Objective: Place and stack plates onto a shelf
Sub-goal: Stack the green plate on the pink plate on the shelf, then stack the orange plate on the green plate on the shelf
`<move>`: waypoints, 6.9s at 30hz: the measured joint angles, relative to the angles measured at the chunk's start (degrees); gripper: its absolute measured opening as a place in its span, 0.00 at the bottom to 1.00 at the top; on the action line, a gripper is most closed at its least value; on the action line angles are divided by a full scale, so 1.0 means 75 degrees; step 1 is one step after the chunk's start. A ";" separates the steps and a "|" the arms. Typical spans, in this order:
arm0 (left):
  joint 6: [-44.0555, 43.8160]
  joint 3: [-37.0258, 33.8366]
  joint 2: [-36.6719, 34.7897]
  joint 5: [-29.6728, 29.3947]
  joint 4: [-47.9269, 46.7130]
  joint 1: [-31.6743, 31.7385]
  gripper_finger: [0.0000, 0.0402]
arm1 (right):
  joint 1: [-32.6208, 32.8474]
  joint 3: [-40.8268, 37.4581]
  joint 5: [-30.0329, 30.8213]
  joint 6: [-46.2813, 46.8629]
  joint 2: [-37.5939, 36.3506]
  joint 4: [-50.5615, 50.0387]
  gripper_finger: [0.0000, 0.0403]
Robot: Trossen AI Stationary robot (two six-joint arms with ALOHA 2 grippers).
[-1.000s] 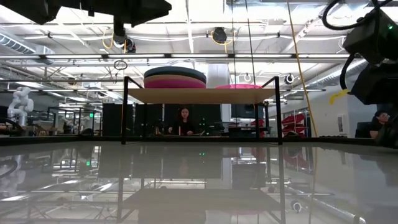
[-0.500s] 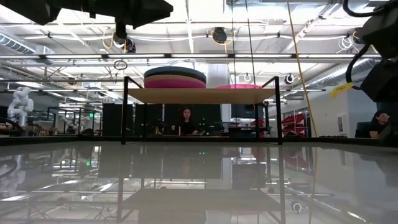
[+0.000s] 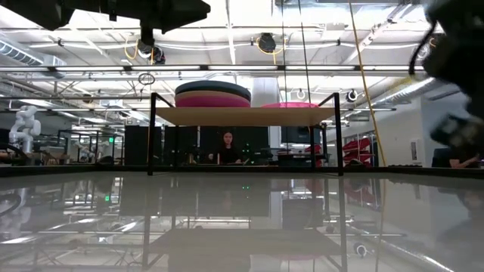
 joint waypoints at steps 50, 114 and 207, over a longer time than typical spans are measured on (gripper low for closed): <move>-0.0161 0.0000 0.0000 0.0011 -0.0278 0.0207 0.20 | -0.9394 0.9137 0.1768 -0.6025 0.5377 -0.4563 0.00; -0.5612 0.4347 0.1824 0.6729 -1.5894 -0.1824 0.20 | -0.2662 0.1921 0.3992 -0.5445 -0.1421 0.1738 0.33; -0.2011 0.9932 0.4721 0.7862 -1.0509 0.6234 0.00 | -0.2677 0.1743 0.4018 -0.5816 -0.3913 0.0780 0.33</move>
